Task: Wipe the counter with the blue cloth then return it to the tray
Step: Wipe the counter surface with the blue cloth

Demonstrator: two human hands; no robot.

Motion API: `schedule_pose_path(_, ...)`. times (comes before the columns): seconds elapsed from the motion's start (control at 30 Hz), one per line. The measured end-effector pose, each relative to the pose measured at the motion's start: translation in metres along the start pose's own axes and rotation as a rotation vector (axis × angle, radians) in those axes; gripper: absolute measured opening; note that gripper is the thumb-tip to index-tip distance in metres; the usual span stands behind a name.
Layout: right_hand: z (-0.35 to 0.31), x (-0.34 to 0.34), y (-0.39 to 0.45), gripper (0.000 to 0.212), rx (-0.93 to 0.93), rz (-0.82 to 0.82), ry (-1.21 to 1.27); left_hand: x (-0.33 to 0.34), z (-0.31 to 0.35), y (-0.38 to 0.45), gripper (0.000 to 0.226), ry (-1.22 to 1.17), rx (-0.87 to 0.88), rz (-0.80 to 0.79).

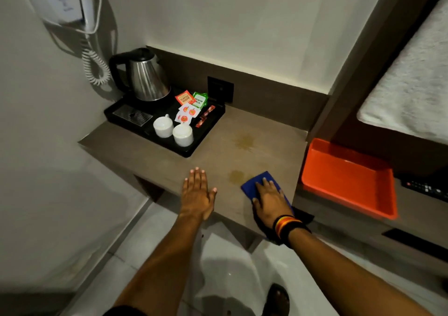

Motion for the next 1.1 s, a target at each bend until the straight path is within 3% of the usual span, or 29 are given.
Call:
schedule_pose_path(0.13, 0.003, 0.011, 0.007, 0.061, -0.095, 0.028, -0.084, 0.02, -0.018, -0.005, 0.076, -0.007, 0.049, -0.019)
schedule_pose_path(0.3, 0.003, 0.017, 0.046, 0.058, -0.109, 0.203, -0.11, 0.026, -0.023, -0.01, 0.073, 0.019, 0.091, 0.192)
schedule_pose_path(0.43, -0.019, 0.017, 0.084, 0.054, -0.131, 0.22, -0.067, 0.031, -0.024, -0.005, 0.073, 0.047, 0.081, 0.176)
schedule_pose_path(0.57, -0.016, 0.032, 0.045, 0.051, -0.288, 0.134, 0.03, 0.027, -0.023, -0.007, 0.075, 0.077, 0.073, 0.155)
schedule_pose_path(0.73, 0.03, 0.001, 0.056, 0.048, -0.109, 0.254, 0.189, 0.028, -0.026, -0.009, 0.076, 0.007, 0.072, 0.183)
schedule_pose_path(0.87, -0.01, -0.002, 0.102, 0.048, -0.049, 0.315, 0.209, 0.034, -0.029, 0.0, 0.077, -0.009, 0.072, 0.201)
schedule_pose_path(1.0, -0.065, 0.036, 0.088, 0.05, -0.231, 0.155, 0.102, 0.034, -0.029, 0.002, 0.075, -0.004, 0.064, 0.179)
schedule_pose_path(1.1, -0.053, 0.052, 0.034, 0.052, -0.396, 0.045, -0.023, 0.028, -0.028, -0.003, 0.069, 0.011, 0.07, 0.187)
Point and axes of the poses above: each hand's wrist, its own y-axis towards the middle knuckle, its own x-axis out of the palm, z = x × y, the point moved 4 cm from there along y, towards the middle knuckle, and after that the axes turned 10 degrees about y, right-handed, at the moved point
